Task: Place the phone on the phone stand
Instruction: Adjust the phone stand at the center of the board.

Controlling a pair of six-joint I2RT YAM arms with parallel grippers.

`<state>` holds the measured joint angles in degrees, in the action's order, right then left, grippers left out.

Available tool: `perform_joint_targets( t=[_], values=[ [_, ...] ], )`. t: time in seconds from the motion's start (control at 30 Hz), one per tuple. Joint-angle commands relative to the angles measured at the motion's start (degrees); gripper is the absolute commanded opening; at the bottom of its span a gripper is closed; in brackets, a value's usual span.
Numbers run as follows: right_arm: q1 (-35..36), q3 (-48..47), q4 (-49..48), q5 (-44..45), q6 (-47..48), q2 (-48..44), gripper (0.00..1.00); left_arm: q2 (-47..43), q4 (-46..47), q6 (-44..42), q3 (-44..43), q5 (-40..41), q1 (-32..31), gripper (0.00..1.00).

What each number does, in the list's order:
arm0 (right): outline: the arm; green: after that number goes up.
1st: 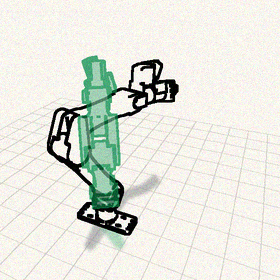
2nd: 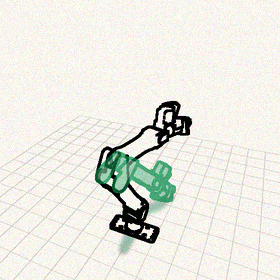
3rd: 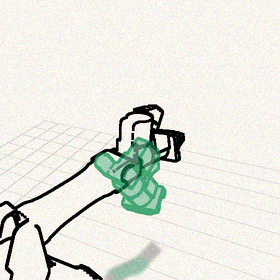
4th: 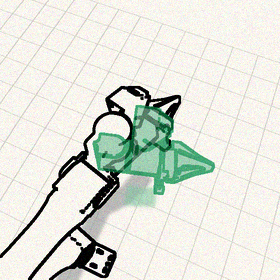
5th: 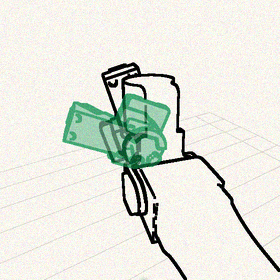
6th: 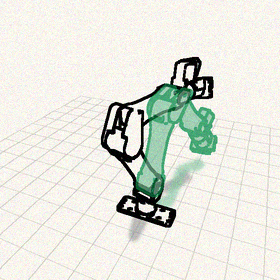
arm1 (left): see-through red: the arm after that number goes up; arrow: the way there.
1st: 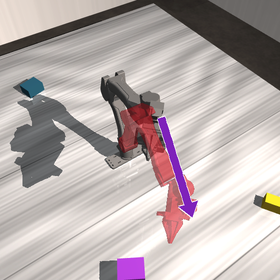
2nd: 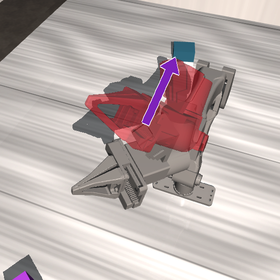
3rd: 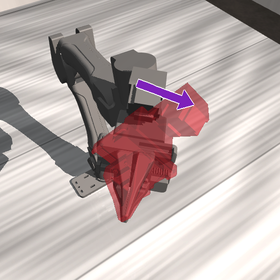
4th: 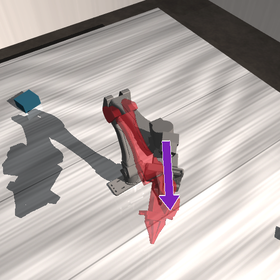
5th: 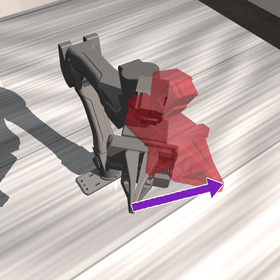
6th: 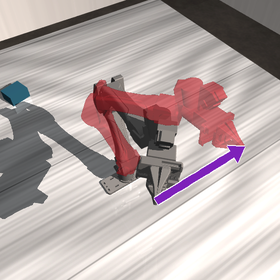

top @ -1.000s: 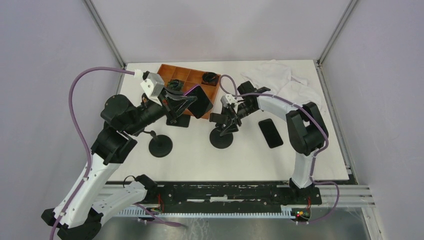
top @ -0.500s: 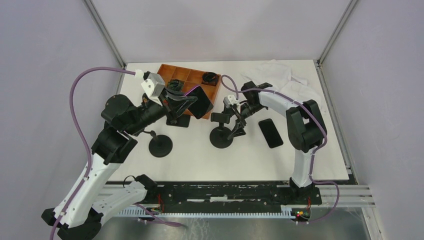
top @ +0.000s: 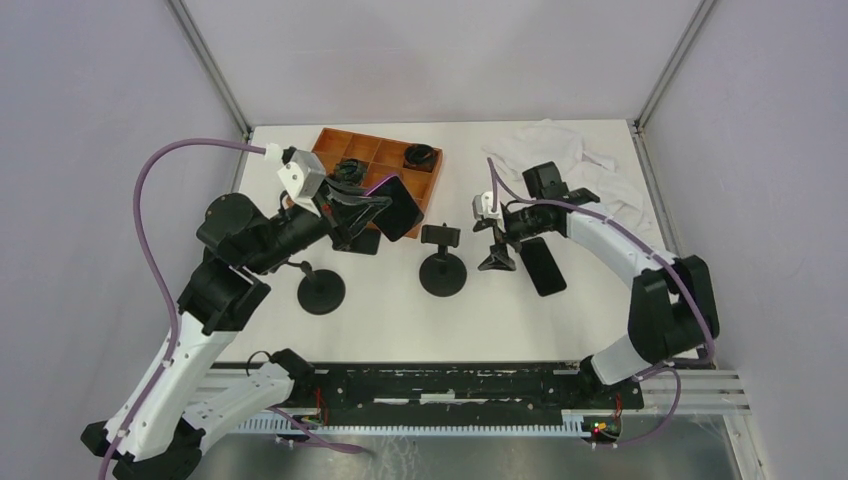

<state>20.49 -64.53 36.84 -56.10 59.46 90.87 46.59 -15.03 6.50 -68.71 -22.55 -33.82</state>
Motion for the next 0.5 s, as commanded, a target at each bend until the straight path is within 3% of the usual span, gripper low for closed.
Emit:
perform_joint_targets(
  t=[0.0, 0.2, 0.3, 0.47],
  values=[
    [-1.98, 3.88, -3.51, 7.98, -3.38, -9.24, 0.98, -1.49, 2.20, -2.68, -2.09, 1.43, 0.34, 0.02],
    [-2.80, 9.10, -7.54, 18.89, -11.59, -23.55, 0.98, -2.55, 4.23, -4.81, 0.62, 4.28, 0.34, 0.02],
    [-2.86, 9.69, -10.56, 22.71, -21.66, -29.20, 0.98, -3.26, 5.37, -5.54, 1.54, 5.27, 0.34, 0.02],
    [-2.81, 9.07, -12.31, 16.96, -32.35, -33.86, 0.98, -4.30, 7.52, -6.15, 2.06, 7.57, 0.34, 0.02]
  ],
)
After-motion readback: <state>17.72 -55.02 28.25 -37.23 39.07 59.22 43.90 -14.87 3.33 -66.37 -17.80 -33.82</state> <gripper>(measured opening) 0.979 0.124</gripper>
